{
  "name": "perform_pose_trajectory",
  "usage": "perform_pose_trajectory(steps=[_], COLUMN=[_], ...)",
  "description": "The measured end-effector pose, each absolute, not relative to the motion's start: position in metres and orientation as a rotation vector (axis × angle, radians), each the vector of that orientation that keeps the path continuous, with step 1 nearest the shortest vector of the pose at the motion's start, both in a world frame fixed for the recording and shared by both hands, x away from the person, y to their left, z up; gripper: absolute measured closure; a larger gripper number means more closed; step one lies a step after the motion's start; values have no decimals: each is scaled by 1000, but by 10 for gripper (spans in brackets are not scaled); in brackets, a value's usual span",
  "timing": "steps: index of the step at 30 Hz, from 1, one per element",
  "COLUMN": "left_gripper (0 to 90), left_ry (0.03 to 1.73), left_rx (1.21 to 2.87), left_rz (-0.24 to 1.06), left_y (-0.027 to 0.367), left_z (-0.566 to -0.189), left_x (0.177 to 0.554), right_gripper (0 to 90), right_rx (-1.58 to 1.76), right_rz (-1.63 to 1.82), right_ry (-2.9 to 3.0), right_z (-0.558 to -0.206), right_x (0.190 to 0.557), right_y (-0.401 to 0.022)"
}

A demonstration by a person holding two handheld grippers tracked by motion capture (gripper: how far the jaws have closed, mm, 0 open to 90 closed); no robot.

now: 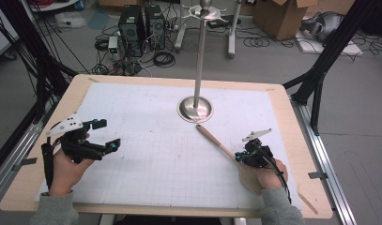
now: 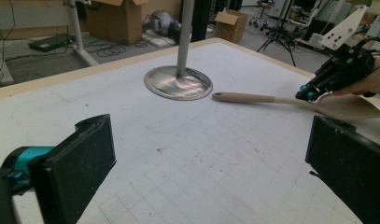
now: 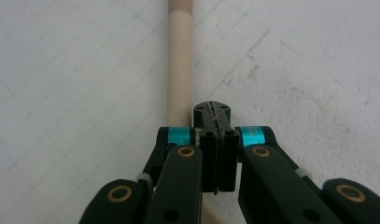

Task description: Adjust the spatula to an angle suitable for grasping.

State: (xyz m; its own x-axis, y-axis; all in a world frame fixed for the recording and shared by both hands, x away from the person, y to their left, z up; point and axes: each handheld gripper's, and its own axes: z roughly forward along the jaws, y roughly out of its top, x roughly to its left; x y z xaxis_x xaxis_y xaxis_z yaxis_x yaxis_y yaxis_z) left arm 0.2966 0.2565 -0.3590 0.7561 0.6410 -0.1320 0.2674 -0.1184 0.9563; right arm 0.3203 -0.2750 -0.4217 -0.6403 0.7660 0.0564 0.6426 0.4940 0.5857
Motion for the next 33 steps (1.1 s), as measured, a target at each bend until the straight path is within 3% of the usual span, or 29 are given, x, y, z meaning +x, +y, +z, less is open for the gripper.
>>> perform_pose_trajectory(steps=[11,20,26,29,33], left_gripper=[18,18,18,18,18], left_ry=[728,731,732,732,735], left_rx=[1701,1699,1700,1699,1698], left_rz=[376,374,374,374,373], left_y=[259,259,259,260,260], left_z=[-359,-359,-359,-359,-360], left_x=[296,295,295,295,295], right_gripper=[874,447,218,140,114], right_rx=[1131,1149,1159,1164,1163], right_rz=[961,1029,1030,1039,1066], right_ry=[2419,2315,2267,2242,2224], right_z=[-399,-391,-388,-386,-382], right_x=[306,295,291,289,286], right_y=[-274,-276,-279,-280,-282])
